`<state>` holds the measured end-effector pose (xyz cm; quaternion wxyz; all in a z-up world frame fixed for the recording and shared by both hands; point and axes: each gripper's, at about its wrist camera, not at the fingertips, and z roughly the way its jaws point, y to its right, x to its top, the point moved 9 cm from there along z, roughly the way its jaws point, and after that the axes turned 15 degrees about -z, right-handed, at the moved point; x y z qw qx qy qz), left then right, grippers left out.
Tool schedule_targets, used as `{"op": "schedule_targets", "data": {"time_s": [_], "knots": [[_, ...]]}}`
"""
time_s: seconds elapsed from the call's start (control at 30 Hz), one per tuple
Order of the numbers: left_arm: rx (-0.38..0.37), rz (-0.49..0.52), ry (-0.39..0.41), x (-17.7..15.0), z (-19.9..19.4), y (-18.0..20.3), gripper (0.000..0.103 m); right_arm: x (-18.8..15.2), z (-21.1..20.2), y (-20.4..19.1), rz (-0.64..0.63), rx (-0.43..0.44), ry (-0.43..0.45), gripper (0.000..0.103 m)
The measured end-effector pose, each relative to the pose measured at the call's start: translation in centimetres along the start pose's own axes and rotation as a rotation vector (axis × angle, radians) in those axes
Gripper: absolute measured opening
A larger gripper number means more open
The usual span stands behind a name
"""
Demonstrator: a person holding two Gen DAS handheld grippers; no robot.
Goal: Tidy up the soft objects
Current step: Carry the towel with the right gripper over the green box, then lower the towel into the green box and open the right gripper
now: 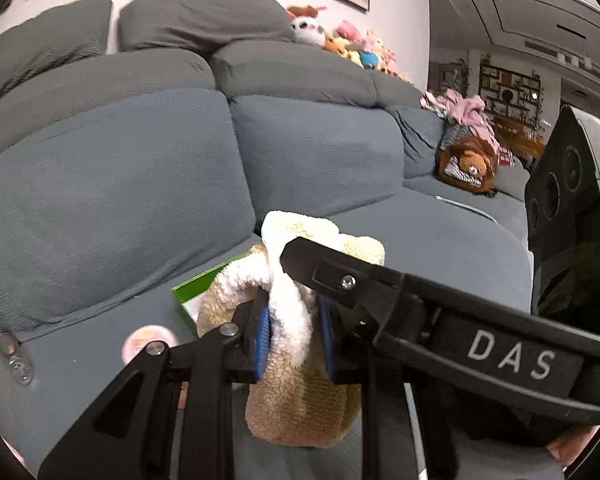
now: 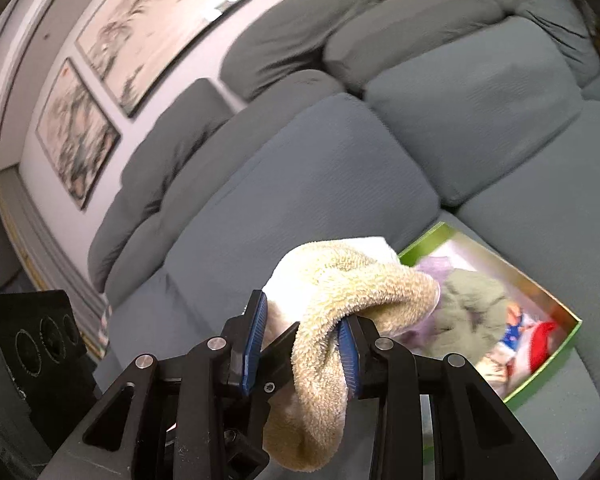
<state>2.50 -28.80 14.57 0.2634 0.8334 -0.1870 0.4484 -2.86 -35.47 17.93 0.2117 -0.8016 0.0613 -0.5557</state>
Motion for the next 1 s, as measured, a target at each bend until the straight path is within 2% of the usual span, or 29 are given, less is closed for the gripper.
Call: {"op": "schedule_targets", "data": {"time_s": [0.1,0.3,0.4,0.5,0.53,0.57,0.6,0.63,0.67,0.73,0.83,1.0], "knots": [[-0.006,-0.028,-0.060,-0.9,2.6,-0.3,0.017,-0.6,0.9,2.3,0.038,-0.029,-0.038,0.037],[-0.030,-0.116,-0.177,-3.7,6.6,-1.2,0.018,-3.1,3.2,6.6,0.101,-0.150,-0.150,0.037],[-0.024,-0.136,-0.214,-4.7,7.8,-1.5,0.025,-4.0,4.0,8.2,0.128,-0.205,-0.192,0.037],[-0.012,-0.136,-0.236,-5.1,8.1,-1.4,0.040,-4.7,4.0,9.5,0.152,-0.254,-0.221,0.039],[-0.022,-0.133,-0.239,-5.1,8.0,-1.2,0.048,-4.8,3.8,9.8,0.157,-0.266,-0.220,0.048],[-0.028,-0.126,-0.246,-5.1,7.8,-0.9,0.064,-4.6,3.4,10.0,0.161,-0.281,-0.210,0.062],[-0.013,-0.118,-0.246,-5.1,7.8,-0.8,0.070,-4.4,2.9,10.2,0.162,-0.300,-0.195,0.069],[0.006,-0.115,-0.241,-4.9,7.8,-0.8,0.079,-4.3,2.3,10.4,0.160,-0.318,-0.181,0.079],[0.024,-0.120,-0.237,-4.7,7.5,-0.9,0.088,-3.9,1.5,10.5,0.149,-0.351,-0.159,0.080],[0.012,-0.150,-0.240,-4.5,7.2,-1.2,0.096,-3.4,0.7,10.8,0.133,-0.392,-0.141,0.080],[0.004,-0.182,-0.233,-4.1,6.4,-1.5,0.096,-3.0,-0.5,11.1,0.130,-0.431,-0.126,0.081],[0.014,-0.171,-0.203,-3.4,5.0,-1.7,0.096,-2.6,-1.6,11.0,0.121,-0.461,-0.116,0.085]]}}
